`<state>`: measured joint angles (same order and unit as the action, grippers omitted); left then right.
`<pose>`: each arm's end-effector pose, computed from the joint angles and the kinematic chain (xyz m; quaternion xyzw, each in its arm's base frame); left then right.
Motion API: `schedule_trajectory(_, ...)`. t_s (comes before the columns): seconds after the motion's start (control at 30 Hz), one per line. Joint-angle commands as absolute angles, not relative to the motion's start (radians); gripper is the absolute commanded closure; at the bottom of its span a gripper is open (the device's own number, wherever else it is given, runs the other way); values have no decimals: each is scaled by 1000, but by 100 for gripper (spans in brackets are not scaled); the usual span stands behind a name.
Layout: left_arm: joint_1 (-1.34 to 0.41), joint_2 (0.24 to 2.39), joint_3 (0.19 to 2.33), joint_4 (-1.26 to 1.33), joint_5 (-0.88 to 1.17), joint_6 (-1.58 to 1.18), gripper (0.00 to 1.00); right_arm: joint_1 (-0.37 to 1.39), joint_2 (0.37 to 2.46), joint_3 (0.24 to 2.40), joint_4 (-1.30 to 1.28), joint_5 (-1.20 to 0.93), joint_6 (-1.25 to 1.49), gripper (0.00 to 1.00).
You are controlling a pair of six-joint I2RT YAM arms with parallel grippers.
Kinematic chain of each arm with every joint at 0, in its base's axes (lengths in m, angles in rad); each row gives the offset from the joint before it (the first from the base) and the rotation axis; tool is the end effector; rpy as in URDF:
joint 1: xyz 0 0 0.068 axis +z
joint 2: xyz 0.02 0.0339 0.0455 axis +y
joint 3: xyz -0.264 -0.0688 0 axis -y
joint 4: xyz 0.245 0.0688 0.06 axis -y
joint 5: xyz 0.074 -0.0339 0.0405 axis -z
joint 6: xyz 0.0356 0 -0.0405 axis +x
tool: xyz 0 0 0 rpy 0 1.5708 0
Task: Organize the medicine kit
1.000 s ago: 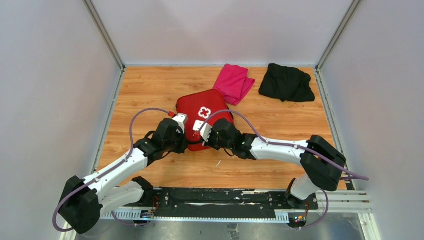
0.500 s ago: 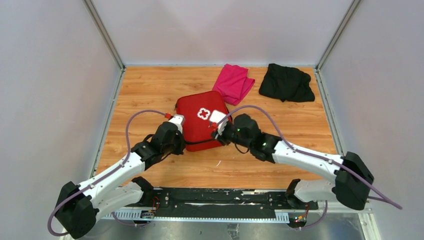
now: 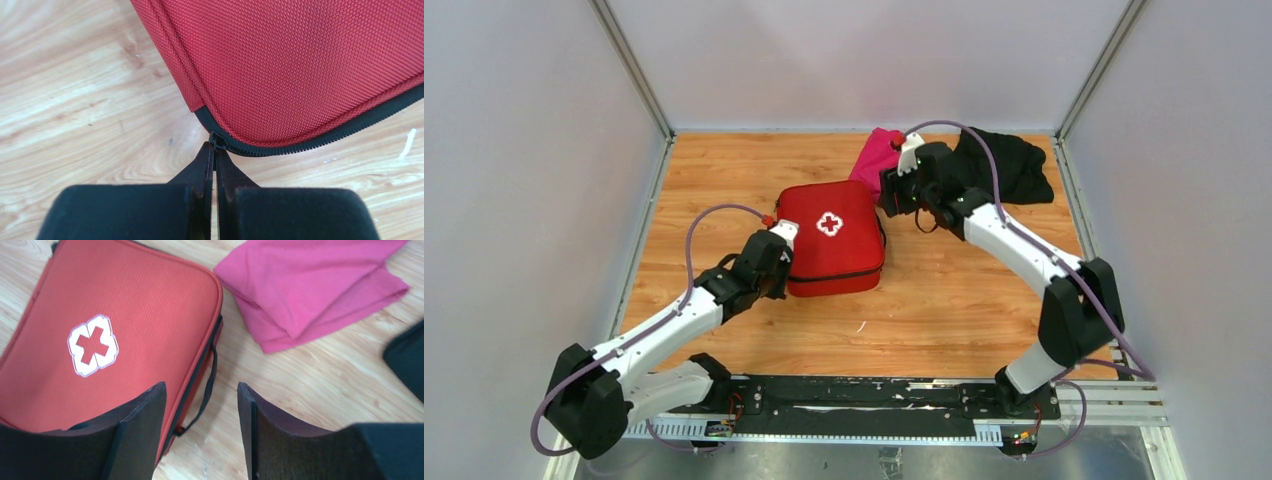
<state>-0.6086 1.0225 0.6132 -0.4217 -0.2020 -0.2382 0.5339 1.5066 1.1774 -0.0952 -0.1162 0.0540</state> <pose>0.1718 -0.1110 0.2159 0.1350 0.9185 -0.0621 0.3665 0.3026 0.1837 0.3095 -0.2299 0.8072 0.2036 0.5040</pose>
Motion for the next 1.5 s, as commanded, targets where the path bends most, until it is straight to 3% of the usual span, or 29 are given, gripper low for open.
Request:
schedule_trajectory(0.0, -585, 1056, 709, -413, -287, -103, 100, 463, 1656, 1352, -200, -304, 128, 40)
schedule_trajectory(0.37, -527, 1249, 868, -505, -225, 116, 100, 357, 2150, 1849, -319, -738, -44, 36)
schedule_trajectory(0.6, -489, 1322, 925, -536, -168, 195, 100, 338, 2335, 2099, -410, -796, -222, 32)
schedule_trajectory(0.7, -475, 1342, 932, -542, -151, 204, 100, 312, 2402, 2187, -430, -899, -185, 37)
schedule_trajectory(0.87, -457, 1346, 938, -539, -107, 204, 100, 286, 2421, 2175, -473, -1014, -134, 51)
schedule_trajectory(1.03, -452, 1339, 942, -535, -99, 215, 100, 277, 2406, 2145, -569, -1075, -175, 52)
schedule_trajectory(1.23, -446, 1331, 943, -530, -85, 216, 100, 277, 2323, 2025, -594, -964, -197, 72)
schedule_trajectory(1.47, -445, 1302, 939, -535, -68, 247, 100, 277, 2131, 1762, -595, -754, -154, 82)
